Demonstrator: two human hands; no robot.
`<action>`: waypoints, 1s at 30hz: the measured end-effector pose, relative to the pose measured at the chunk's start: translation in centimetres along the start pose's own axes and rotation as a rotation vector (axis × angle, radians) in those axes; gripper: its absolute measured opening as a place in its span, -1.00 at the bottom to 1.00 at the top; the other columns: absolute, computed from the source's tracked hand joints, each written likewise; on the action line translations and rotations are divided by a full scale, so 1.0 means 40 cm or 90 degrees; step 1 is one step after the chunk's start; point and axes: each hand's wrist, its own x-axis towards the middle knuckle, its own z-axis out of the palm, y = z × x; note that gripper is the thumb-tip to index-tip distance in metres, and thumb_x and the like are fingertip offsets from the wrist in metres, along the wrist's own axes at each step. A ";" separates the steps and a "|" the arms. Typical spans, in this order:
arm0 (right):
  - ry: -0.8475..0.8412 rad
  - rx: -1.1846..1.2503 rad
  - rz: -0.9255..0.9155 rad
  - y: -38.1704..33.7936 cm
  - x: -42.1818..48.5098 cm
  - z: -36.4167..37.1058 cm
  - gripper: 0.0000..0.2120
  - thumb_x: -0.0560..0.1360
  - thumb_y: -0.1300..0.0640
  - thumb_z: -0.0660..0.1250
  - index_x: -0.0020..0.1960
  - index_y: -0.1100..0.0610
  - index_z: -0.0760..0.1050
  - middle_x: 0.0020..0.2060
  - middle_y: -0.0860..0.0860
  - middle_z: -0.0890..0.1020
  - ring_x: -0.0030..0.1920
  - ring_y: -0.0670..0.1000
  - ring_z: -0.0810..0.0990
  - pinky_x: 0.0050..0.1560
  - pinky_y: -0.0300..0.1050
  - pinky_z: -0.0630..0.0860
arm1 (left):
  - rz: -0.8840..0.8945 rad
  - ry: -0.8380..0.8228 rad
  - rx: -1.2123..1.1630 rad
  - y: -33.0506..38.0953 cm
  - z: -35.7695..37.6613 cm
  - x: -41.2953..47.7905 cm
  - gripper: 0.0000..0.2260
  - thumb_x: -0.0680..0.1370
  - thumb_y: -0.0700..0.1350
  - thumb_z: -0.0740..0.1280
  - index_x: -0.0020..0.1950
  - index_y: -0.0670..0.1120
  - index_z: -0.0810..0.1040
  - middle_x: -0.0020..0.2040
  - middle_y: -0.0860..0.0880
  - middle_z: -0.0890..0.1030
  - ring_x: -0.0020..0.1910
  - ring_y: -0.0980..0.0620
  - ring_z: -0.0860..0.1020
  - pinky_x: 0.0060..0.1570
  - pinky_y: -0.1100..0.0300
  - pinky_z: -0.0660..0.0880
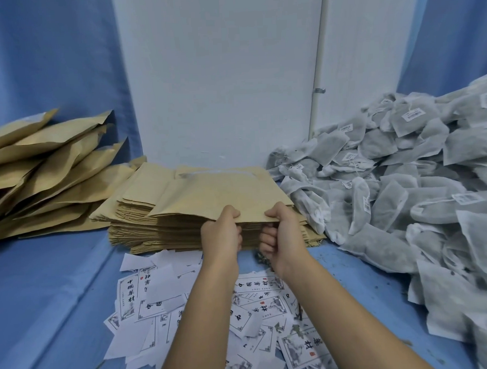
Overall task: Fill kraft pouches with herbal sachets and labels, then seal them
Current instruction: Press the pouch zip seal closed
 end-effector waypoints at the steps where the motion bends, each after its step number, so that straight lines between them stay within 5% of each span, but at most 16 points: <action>1: 0.014 -0.008 -0.011 0.000 0.003 -0.003 -0.76 0.44 0.18 0.17 -0.36 0.07 0.18 -0.64 -0.10 0.17 -0.65 -0.12 0.06 -0.65 -0.30 0.00 | 0.000 0.003 -0.005 -0.002 -0.004 0.004 -0.79 0.49 -0.20 0.26 -0.29 -0.10 0.28 -0.54 0.01 0.24 -0.64 0.13 0.13 -0.63 0.36 0.06; 7: -0.052 -0.084 0.002 0.016 -0.001 0.003 -0.77 0.44 0.19 0.18 -0.38 0.12 0.27 -0.60 -0.02 0.26 -0.62 -0.10 0.10 -0.60 -0.28 0.03 | -0.063 -0.084 0.078 -0.012 -0.003 0.006 -0.71 0.51 -0.13 0.26 -0.41 -0.13 0.37 -0.60 0.01 0.28 -0.63 0.09 0.18 -0.59 0.35 0.09; 19: -0.073 -0.089 0.006 0.009 -0.016 0.010 -0.69 0.51 0.23 0.20 -0.41 0.14 0.32 -0.66 -0.08 0.26 -0.65 -0.13 0.13 -0.62 -0.31 0.06 | -0.042 -0.078 0.083 -0.015 -0.007 0.005 -0.75 0.49 -0.17 0.23 -0.40 -0.12 0.33 -0.58 0.00 0.23 -0.63 0.09 0.13 -0.61 0.37 0.07; 26: -0.036 -0.275 -0.055 0.008 -0.034 0.027 -0.62 0.59 0.20 0.19 -0.41 0.14 0.31 -0.71 -0.11 0.34 -0.71 -0.17 0.27 -0.64 -0.37 0.19 | -0.013 -0.006 0.080 -0.030 -0.005 0.015 -0.72 0.49 -0.17 0.23 -0.44 -0.13 0.34 -0.66 0.07 0.33 -0.68 0.13 0.25 -0.58 0.34 0.24; 30: 0.010 -0.226 -0.050 0.010 -0.032 0.018 -0.68 0.57 0.18 0.23 -0.36 0.13 0.34 -0.67 -0.11 0.34 -0.69 -0.17 0.25 -0.62 -0.34 0.17 | 0.023 0.027 0.127 -0.033 -0.015 0.023 -0.72 0.48 -0.10 0.24 -0.43 -0.12 0.39 -0.62 0.05 0.37 -0.56 0.02 0.30 -0.44 0.21 0.23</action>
